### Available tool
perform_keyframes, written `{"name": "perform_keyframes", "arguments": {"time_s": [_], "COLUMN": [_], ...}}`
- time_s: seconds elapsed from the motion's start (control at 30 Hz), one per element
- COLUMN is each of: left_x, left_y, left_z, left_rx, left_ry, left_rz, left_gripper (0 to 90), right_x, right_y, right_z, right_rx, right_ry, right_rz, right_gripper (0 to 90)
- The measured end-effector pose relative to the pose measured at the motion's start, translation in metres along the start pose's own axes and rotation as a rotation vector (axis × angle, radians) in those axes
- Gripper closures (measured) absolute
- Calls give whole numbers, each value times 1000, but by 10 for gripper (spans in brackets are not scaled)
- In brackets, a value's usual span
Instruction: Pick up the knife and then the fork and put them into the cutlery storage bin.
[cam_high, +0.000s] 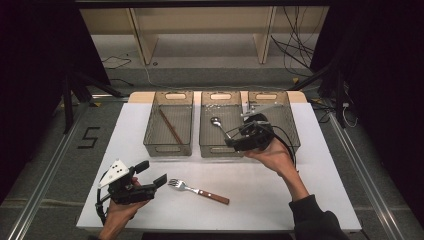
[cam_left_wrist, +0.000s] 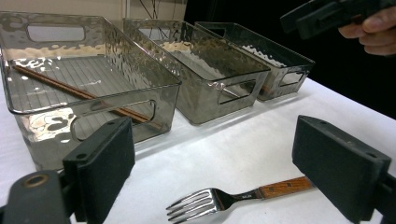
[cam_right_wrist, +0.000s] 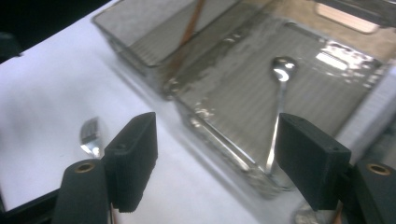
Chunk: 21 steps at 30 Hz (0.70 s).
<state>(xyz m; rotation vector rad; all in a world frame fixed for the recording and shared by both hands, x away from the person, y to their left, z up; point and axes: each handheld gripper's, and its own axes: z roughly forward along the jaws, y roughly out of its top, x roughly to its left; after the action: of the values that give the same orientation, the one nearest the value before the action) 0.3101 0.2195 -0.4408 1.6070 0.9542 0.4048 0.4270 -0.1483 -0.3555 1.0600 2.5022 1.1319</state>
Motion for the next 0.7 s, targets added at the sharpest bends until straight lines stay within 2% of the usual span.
{"name": "perform_keyframes", "arguments": {"time_s": [0.2, 0.6, 0.7], "left_x": [0, 1, 0], "left_y": [0, 0, 0], "left_z": [0, 0, 0], "left_rx": [0, 2, 3], "left_ry": [1, 3, 2], "left_rz": [0, 3, 4], "left_gripper": [128, 128, 128], "right_x": [21, 46, 52], "right_y": [-5, -18, -21], "right_z": [10, 24, 28], "right_rx": [21, 36, 53], "right_ry": [41, 105, 114], "right_rz": [-47, -91, -105], "right_gripper": [298, 294, 294]}}
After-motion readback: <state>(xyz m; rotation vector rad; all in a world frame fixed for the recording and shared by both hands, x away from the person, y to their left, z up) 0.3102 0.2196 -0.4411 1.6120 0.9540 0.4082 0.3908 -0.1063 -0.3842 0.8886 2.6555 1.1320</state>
